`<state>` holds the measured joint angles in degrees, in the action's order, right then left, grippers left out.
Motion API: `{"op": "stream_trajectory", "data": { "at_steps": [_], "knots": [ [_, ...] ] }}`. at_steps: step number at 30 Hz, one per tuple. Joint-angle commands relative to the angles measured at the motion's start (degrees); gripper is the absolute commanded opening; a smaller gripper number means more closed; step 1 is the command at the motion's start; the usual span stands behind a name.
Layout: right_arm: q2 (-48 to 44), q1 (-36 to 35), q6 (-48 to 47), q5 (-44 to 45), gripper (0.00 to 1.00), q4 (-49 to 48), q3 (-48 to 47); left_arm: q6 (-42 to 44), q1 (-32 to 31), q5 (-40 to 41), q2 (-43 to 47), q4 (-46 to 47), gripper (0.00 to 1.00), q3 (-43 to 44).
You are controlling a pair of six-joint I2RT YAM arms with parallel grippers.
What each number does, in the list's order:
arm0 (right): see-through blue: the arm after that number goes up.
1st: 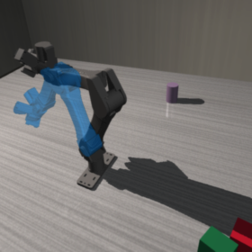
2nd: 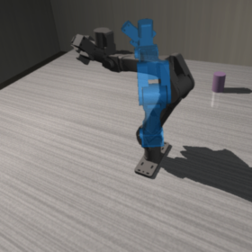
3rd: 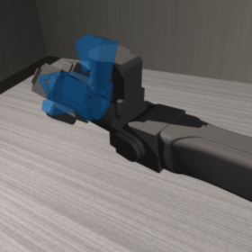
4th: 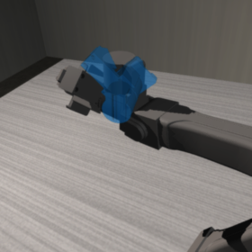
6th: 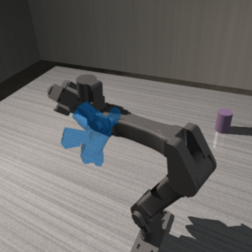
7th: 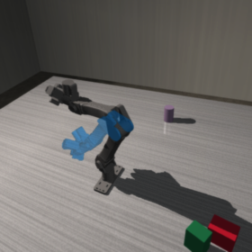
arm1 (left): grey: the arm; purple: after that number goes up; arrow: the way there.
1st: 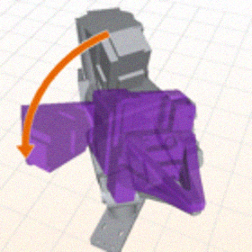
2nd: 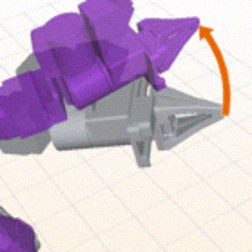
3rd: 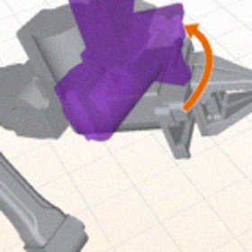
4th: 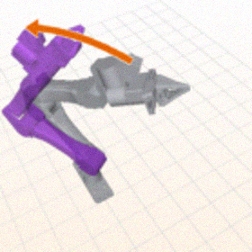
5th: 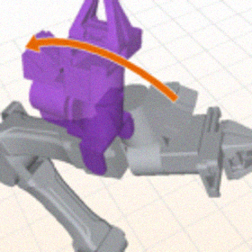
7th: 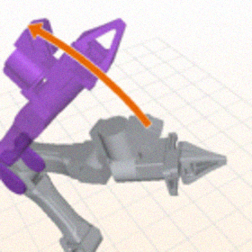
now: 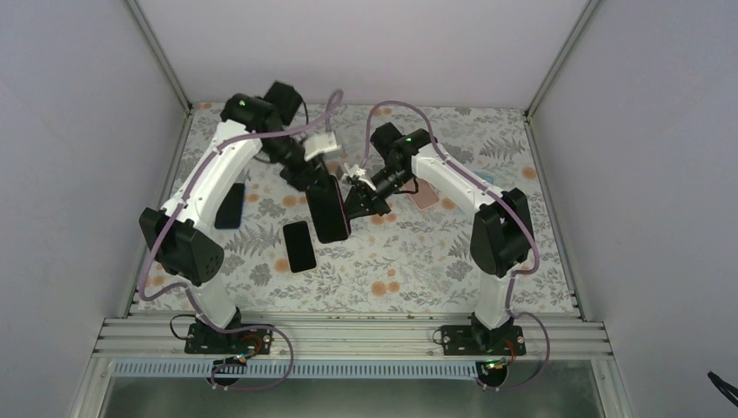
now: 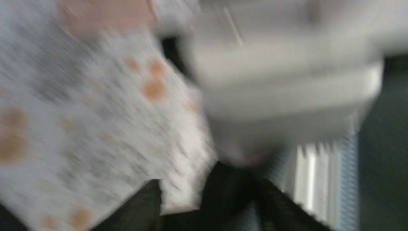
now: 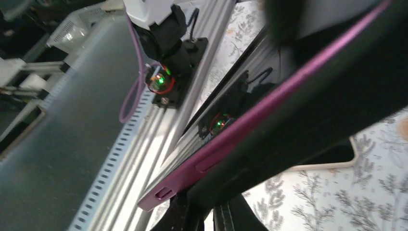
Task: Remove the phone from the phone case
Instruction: Remove the phone case from the phone.
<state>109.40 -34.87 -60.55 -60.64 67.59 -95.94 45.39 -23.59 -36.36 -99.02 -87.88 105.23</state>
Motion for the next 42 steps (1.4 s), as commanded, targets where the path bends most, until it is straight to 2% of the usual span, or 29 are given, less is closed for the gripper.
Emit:
{"op": "stream_trajectory", "data": {
  "at_steps": [1, 3, 5, 7, 10, 13, 14, 17, 18, 20, 22, 27, 35, 42],
  "knots": [
    [-4.0, -2.4, 1.2, -12.3, 0.03, 6.1, -1.0, -1.2, 2.2, -4.4, -3.1, 23.2, 0.76, 14.5],
    [-4.6, 1.1, 2.3, -12.4, 0.03, 6.1, -1.6, -0.6, 2.2, -2.2, -3.6, 20.0, 0.91, 20.5],
    [-5.1, 4.9, 3.5, -12.6, 0.03, 6.1, -3.2, -0.6, 2.5, 0.3, -3.4, 18.2, 0.99, 25.6],
    [-5.9, 8.5, 5.3, -13.1, 0.03, 5.1, -4.4, -0.3, 2.7, 2.3, -2.0, 18.0, 1.0, 28.3],
    [-8.2, 12.4, 17.9, -10.2, 0.03, -5.8, -3.8, -1.1, 2.8, 6.9, 2.7, 22.6, 1.0, 27.1],
    [-12.2, 15.7, 38.8, -3.0, 0.03, -24.4, -0.6, -5.1, 2.1, 14.4, 10.7, 36.8, 1.0, 14.6],
    [-13.1, 16.6, 45.6, 0.9, 0.03, -30.1, 0.1, -6.1, 1.5, 17.4, 14.2, 47.3, 1.0, 8.0],
    [-13.6, 18.6, 55.8, 6.1, 0.03, -39.5, -2.5, -2.3, -3.4, 29.4, 23.3, 72.2, 1.0, -13.4],
    [-13.7, 18.8, 60.2, 9.4, 0.03, -42.9, -3.3, 0.9, -5.7, 33.8, 24.3, 77.8, 1.0, -17.7],
    [-13.7, 18.4, 68.2, 22.0, 0.03, -48.3, -4.1, 1.4, -9.5, 40.7, 22.3, 81.3, 1.0, -20.0],
    [-13.7, 17.8, 73.8, 33.1, 0.03, -50.2, -6.4, 0.4, -11.4, 43.4, 19.2, 82.6, 1.0, -20.2],
    [-10.6, 17.7, 78.0, 38.2, 0.03, -48.0, -12.5, 1.8, -15.5, 44.7, 15.5, 94.1, 1.0, -25.8],
    [-10.6, 15.8, 79.6, 42.7, 0.03, -48.5, -11.0, -4.3, -16.4, 43.6, 9.4, 104.3, 1.0, -26.8],
    [-10.9, 14.9, 79.8, 43.1, 0.03, -48.7, -10.9, -6.7, -16.9, 44.1, 3.8, 104.8, 1.0, -22.6]
  ]
}}
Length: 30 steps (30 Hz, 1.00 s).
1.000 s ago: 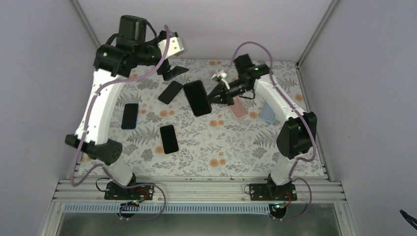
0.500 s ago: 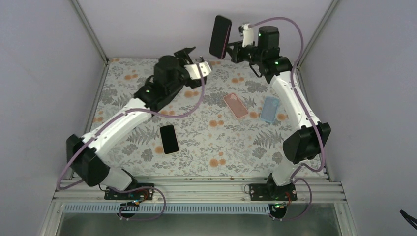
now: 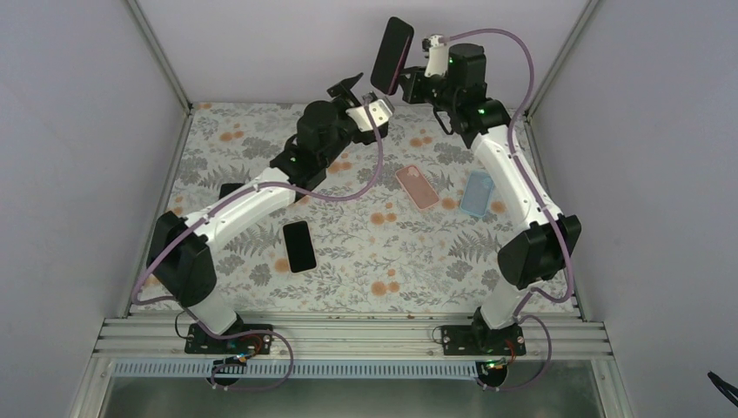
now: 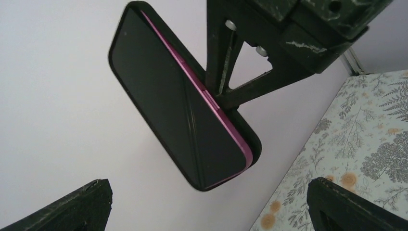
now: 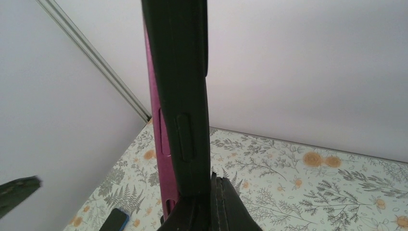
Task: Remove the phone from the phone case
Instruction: Remove the phone case from the phone.
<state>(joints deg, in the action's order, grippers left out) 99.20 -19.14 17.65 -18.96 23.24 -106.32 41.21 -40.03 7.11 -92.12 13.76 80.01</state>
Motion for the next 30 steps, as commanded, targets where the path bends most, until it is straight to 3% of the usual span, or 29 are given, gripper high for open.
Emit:
{"op": "stream_trajectory", "data": {
  "at_steps": [1, 30],
  "knots": [
    [-0.7, -0.9, 1.6, 1.4, 0.03, -4.3, -0.4, -2.5, -0.5, 0.6, -3.7, 3.2, 1.0, 2.9],
    [-2.1, -2.6, 0.6, 1.2, 0.03, -5.3, 1.1, 0.0, -0.5, 13.0, -7.7, 12.8, 0.97, 1.7]
  ]
}}
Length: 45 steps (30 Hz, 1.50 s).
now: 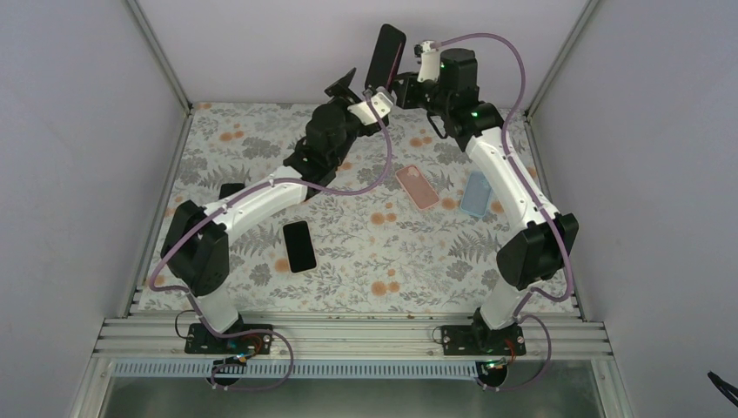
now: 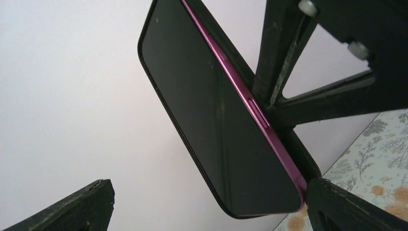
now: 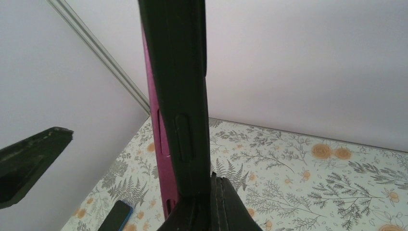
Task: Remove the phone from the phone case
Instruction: Remove the phone case from the phone.
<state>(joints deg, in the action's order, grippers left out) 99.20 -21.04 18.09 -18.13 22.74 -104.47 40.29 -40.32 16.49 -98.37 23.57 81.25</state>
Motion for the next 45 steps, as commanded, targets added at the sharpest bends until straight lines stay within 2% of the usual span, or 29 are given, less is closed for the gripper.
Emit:
{"op": "stream_trajectory", "data": {
  "at_steps": [1, 7, 9, 13, 16, 23, 31, 36, 41, 45],
  "knots": [
    [-2.2, -0.8, 0.2, 0.3, 0.03, -4.7, -0.7, 1.1, -0.3, 4.4, -1.7, 3.4, 0.96, 0.6],
    [-3.0, -1.3, 0.4, -0.4, 0.03, -4.9, -0.2, 1.4, -0.3, 10.4, -4.1, 5.0, 0.9, 1.9],
    [-3.3, -1.7, 0.3, -0.8, 0.03, -4.9, -0.1, 1.5, -0.3, 13.9, -5.3, 7.1, 0.83, 2.6],
    [-3.5, -3.2, -0.3, -1.5, 0.03, -4.9, 1.4, 5.0, -0.3, 23.3, -7.4, 18.0, 0.66, 2.9],
    [-3.5, -4.3, -1.5, -2.9, 0.03, -4.8, 3.2, 10.1, -0.3, 25.1, -8.0, 29.3, 0.64, 1.7],
    [-1.4, -6.3, -6.2, -9.6, 0.03, 3.0, 2.8, 16.6, -2.4, 20.6, -7.4, 46.7, 0.64, -2.0],
    [-2.6, -6.5, -7.1, -8.1, 0.03, 2.0, 5.7, 28.4, -8.9, 10.2, -8.8, 66.4, 0.68, -10.9],
    [-2.1, -6.4, -7.3, -9.0, 0.03, 3.1, 5.3, 30.2, -9.8, 10.0, -10.4, 67.6, 0.66, -10.0],
    [-2.9, -6.5, -8.3, -10.8, 0.03, 4.4, 5.3, 29.8, -9.4, 10.7, -10.5, 63.7, 0.46, -8.4],
    [-3.3, -6.4, -9.1, -12.6, 0.03, 5.9, 5.4, 31.3, -9.4, 9.5, -11.5, 62.9, 0.36, -7.3]
  ]
}}
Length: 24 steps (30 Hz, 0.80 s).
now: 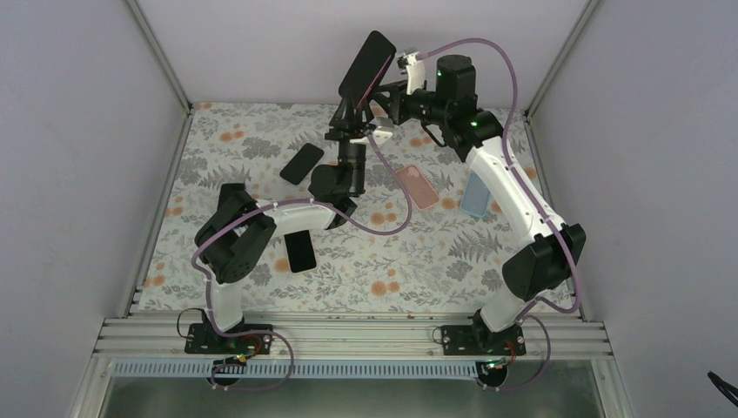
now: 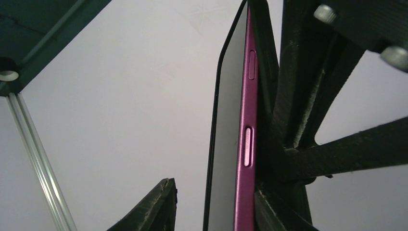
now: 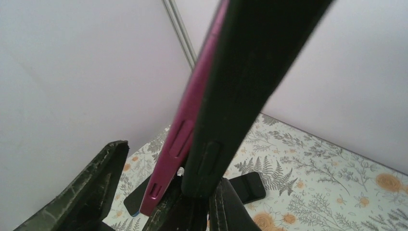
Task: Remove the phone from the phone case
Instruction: Remove the phone case from the phone.
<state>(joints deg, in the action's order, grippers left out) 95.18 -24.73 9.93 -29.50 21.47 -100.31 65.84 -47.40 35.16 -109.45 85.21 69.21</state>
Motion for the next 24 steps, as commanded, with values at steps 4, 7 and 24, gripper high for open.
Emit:
{"op": "stream_trajectory", "data": {
  "at_steps": [4, 7, 24],
  "knots": [
    [-0.9, -2.7, -1.8, -0.3, 0.03, 6.9, 2.9, 6.6, -2.6, -9.8, -1.3, 1.7, 0.29, 5.2],
    [-1.9, -2.7, -2.5, 1.9, 0.03, 7.1, 3.6, 7.0, -3.0, -10.6, -0.7, 1.5, 0.22, 4.5],
    [-5.6, -1.7, -9.0, 22.7, 0.03, 5.4, 8.0, -1.4, -3.6, -8.0, 8.5, -16.3, 0.02, 1.4]
  ]
}}
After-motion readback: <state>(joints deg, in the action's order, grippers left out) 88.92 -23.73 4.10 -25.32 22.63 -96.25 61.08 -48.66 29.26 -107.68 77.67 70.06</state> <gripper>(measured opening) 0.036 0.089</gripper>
